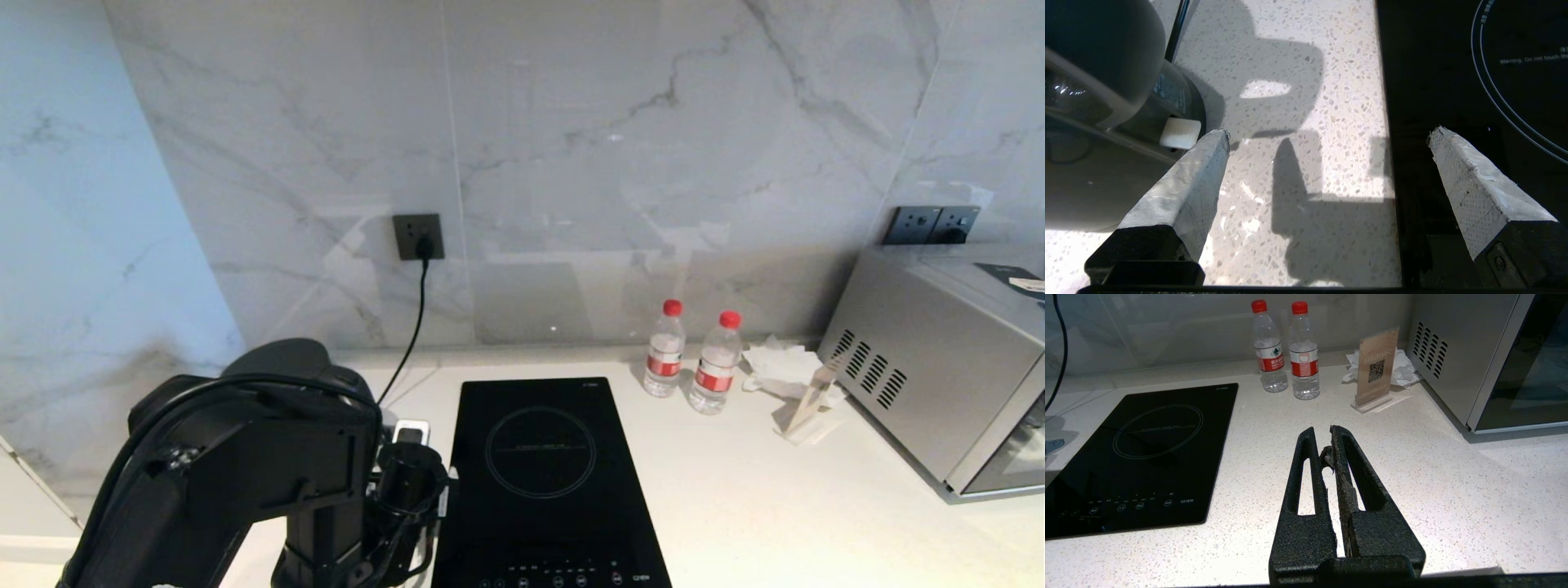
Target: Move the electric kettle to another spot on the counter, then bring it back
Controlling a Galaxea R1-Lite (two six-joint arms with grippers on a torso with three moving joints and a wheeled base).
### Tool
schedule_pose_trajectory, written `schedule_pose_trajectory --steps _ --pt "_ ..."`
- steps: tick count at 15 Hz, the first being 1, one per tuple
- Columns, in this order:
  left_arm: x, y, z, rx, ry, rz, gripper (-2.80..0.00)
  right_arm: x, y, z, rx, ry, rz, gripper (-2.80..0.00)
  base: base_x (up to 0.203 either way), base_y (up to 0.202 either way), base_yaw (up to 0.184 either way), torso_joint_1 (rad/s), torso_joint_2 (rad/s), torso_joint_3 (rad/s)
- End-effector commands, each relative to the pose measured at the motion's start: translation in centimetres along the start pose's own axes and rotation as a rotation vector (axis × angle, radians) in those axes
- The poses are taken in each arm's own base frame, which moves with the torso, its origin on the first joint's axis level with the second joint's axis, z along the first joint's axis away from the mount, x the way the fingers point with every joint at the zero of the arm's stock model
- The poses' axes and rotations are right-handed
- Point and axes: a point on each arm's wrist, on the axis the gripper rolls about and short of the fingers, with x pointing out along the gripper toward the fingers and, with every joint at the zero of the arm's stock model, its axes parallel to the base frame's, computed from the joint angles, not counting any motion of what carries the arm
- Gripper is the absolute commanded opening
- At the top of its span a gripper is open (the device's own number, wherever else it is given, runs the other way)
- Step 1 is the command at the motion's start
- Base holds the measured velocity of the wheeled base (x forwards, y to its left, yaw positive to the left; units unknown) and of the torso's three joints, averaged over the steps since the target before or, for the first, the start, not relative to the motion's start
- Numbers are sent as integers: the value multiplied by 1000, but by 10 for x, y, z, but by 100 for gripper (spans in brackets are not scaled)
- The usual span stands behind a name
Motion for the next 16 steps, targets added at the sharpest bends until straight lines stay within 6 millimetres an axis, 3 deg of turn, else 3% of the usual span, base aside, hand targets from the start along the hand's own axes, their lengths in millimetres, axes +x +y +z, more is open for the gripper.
schedule_pose_trajectory --steps 1,9,16 --pt "-6 1 6 -16 -19 -2 0 0 0 0 0 0 0 -280 0 0 0 0 0 0" --pt "-18 -3 -2 11 -66 -35 0 0 0 0 0 0 0 -280 0 0 0 0 0 0" --pt "-17 -2 -1 6 -71 -31 0 0 0 0 0 0 0 -280 0 0 0 1 4 -144"
